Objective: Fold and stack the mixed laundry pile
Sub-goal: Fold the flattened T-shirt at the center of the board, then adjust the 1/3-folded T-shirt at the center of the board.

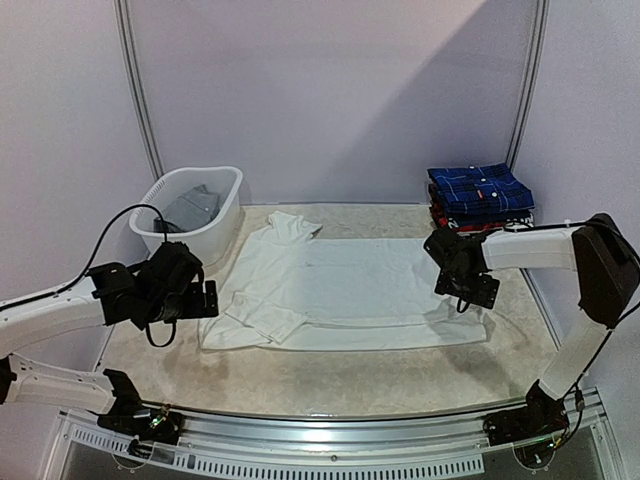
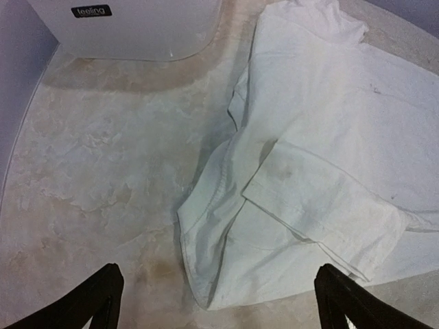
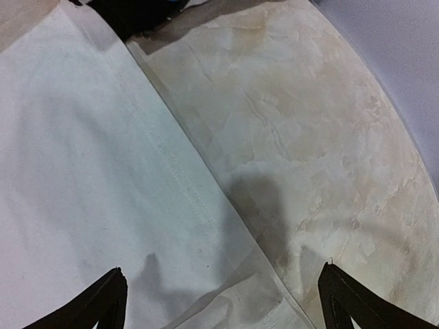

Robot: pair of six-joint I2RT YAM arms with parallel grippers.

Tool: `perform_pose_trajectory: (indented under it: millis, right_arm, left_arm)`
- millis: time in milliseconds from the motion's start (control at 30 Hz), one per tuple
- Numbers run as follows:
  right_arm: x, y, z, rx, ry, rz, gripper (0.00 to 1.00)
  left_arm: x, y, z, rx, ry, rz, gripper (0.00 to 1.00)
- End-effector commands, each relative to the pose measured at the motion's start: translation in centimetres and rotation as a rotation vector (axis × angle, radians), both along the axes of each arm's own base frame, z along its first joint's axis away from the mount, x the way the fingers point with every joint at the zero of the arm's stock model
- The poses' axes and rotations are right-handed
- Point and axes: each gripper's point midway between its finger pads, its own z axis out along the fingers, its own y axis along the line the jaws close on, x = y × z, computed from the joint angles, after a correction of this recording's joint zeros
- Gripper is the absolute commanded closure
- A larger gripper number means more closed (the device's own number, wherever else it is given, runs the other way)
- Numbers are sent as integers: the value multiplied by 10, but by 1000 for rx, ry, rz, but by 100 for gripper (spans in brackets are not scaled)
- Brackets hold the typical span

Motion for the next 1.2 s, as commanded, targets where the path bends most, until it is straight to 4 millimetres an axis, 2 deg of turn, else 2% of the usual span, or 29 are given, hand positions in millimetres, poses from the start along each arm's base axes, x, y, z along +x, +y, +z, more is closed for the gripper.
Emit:
perform_pose_trajectory:
  millis: [0, 133, 367, 633, 833, 1033, 1167]
  right_arm:
    - [2, 4, 9, 42, -54, 69, 1]
    - [-1, 11, 15, 88, -86, 146, 1]
    - [-8, 17, 31, 149, -156, 242, 1]
    - [-20, 25, 36, 234, -209, 299, 1]
    - [-29, 43, 41, 299, -249, 399, 1]
    - [-40, 54, 45, 361, -288, 477, 1]
    - [-44, 61, 45, 390, -292, 506, 1]
  left_arm:
    - [-18, 7, -3, -55, 32, -4, 1]
    - [-34, 13, -7, -40, 99, -19, 3]
    - [-59, 7, -35, -67, 261, -56, 9]
    - [-77, -2, -60, -106, 355, -39, 20]
    - [-76, -4, -68, -113, 348, -32, 24]
    - [-64, -17, -79, -171, 298, -43, 29]
    - [-53, -20, -83, -131, 285, -47, 31]
